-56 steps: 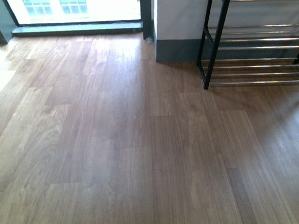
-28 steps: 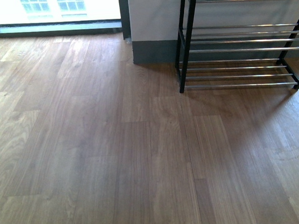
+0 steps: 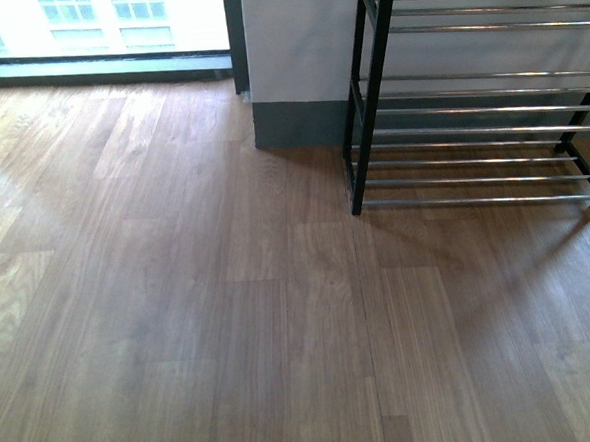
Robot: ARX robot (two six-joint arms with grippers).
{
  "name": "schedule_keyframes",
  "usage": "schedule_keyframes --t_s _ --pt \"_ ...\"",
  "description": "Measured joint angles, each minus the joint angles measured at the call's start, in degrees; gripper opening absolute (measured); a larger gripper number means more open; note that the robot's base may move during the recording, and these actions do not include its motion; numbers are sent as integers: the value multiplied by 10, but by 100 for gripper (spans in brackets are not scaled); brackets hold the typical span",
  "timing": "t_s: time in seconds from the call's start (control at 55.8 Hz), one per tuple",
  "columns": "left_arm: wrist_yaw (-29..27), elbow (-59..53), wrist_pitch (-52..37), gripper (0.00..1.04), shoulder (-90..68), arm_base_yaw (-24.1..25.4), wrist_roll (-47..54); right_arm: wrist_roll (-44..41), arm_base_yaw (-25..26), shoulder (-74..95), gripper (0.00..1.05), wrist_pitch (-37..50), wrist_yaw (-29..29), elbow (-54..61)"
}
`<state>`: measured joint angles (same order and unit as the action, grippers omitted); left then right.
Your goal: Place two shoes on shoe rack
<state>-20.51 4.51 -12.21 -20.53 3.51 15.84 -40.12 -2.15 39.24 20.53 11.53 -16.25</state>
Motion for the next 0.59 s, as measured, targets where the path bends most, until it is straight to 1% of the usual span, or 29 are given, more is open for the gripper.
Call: schedule_keyframes --t_s 0.592 --pt "6 -1 0 2 -1 0 0 0 0 0 1 0 -4 1"
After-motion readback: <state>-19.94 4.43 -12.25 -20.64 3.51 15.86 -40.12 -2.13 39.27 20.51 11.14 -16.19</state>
